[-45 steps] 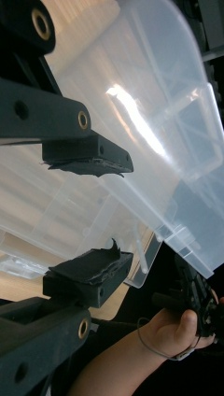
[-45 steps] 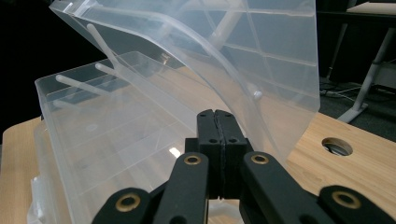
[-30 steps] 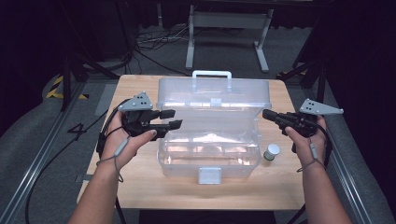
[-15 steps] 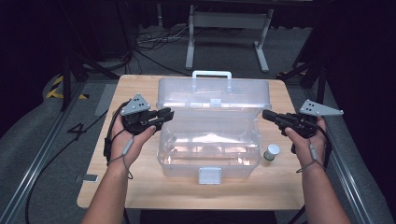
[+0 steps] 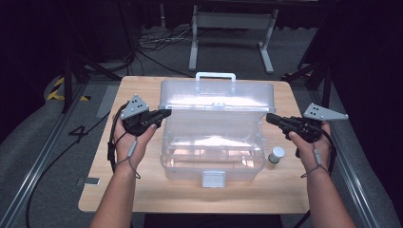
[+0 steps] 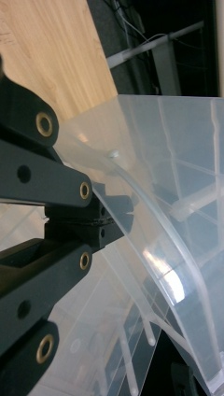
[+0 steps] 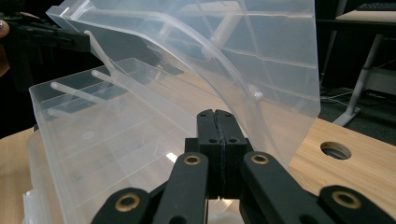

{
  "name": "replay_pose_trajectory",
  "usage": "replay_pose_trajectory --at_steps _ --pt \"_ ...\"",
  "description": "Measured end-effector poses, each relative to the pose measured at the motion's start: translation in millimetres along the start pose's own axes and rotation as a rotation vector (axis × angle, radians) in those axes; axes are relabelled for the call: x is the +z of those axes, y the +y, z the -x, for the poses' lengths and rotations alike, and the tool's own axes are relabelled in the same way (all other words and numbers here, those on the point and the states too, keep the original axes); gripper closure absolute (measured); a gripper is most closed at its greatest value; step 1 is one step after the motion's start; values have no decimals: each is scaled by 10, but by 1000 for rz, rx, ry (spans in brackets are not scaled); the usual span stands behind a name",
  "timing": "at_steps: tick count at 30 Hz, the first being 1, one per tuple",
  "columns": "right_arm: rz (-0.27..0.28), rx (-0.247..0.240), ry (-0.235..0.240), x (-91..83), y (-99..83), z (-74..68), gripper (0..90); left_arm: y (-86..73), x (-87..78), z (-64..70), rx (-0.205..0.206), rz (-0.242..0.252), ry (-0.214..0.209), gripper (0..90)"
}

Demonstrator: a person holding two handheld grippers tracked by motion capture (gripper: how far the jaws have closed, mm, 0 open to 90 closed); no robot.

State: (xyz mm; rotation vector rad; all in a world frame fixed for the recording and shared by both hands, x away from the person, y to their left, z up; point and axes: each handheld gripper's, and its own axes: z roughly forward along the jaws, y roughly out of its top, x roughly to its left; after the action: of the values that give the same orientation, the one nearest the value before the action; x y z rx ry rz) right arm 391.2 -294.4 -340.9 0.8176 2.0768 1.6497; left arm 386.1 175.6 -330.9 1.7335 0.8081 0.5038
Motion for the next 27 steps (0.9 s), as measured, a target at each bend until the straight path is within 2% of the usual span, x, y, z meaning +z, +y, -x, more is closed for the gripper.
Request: replay_pose_trajectory --at_steps 10,18,20,21,25,26,27 --pt "-18 -21 -31 -93 -9 -77 900 8 4 -44 -11 4 -22 899" --pt "-19 -28 -95 -200 -12 -132 866 18 7 -68 -13 4 -36 898" --pt "-19 -27 -99 -202 -17 -132 856 16 6 -68 -16 5 -36 899" --pt "-20 -21 -102 -206 -22 -132 846 15 7 -67 -17 6 -35 899" --pt "1 1 -158 -207 -44 -156 689 20 11 -74 -22 4 -39 897" --pt "1 1 -158 -207 -44 -156 689 23 11 -79 -23 2 -40 897" --pt "-8 -4 -174 -185 -49 -189 621 29 12 -87 -22 0 -42 897"
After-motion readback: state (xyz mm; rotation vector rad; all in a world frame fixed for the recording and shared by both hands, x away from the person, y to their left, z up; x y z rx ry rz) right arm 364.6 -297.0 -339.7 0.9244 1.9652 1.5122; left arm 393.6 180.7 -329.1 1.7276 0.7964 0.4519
